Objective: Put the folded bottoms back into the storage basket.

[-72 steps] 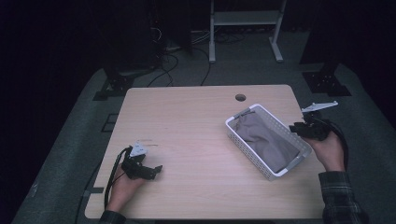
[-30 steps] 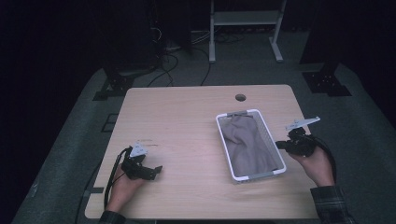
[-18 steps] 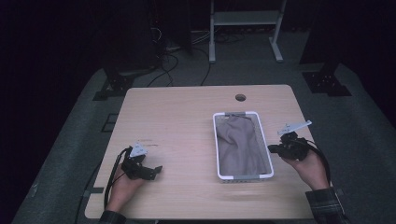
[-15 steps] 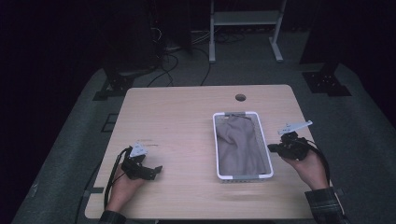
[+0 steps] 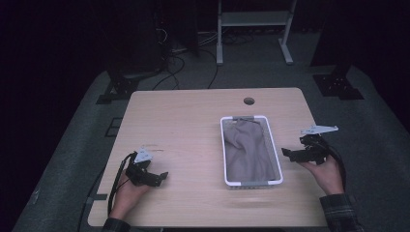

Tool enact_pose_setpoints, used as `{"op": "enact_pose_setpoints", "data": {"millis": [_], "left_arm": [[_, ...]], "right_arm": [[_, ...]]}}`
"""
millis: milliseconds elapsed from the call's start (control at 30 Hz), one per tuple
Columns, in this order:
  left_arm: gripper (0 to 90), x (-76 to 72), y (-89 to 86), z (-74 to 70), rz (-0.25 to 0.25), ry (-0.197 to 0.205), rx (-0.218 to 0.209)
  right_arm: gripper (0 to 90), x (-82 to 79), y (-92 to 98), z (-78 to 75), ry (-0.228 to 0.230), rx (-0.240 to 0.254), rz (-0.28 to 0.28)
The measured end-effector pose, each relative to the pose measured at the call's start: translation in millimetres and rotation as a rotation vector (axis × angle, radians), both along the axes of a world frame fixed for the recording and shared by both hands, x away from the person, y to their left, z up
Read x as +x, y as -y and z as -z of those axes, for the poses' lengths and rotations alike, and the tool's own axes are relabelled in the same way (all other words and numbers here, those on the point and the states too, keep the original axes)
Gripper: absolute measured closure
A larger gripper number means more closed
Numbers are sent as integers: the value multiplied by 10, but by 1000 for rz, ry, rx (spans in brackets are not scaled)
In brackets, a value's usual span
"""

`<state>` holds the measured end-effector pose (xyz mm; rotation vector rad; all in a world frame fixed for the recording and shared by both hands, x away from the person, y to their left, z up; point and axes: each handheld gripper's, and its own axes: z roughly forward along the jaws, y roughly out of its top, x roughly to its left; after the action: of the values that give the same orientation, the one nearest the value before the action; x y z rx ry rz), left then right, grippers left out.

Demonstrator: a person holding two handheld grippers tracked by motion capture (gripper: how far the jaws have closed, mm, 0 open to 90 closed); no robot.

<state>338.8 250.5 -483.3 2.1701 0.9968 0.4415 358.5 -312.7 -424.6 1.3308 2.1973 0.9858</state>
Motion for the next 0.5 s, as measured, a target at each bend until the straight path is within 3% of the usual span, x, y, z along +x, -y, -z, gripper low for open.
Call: {"op": "enact_pose_setpoints", "data": {"millis": [67, 333, 500], "left_arm": [[0, -1, 1, 0, 5, 0, 1], [0, -1, 2, 0, 6, 0, 0], [0, -1, 1, 0, 6, 0, 0]], "right_arm": [[7, 19, 33, 29, -3, 12, 19], [0, 60, 162, 200, 5, -26, 87], [0, 106, 214, 346, -21, -50, 118]]}}
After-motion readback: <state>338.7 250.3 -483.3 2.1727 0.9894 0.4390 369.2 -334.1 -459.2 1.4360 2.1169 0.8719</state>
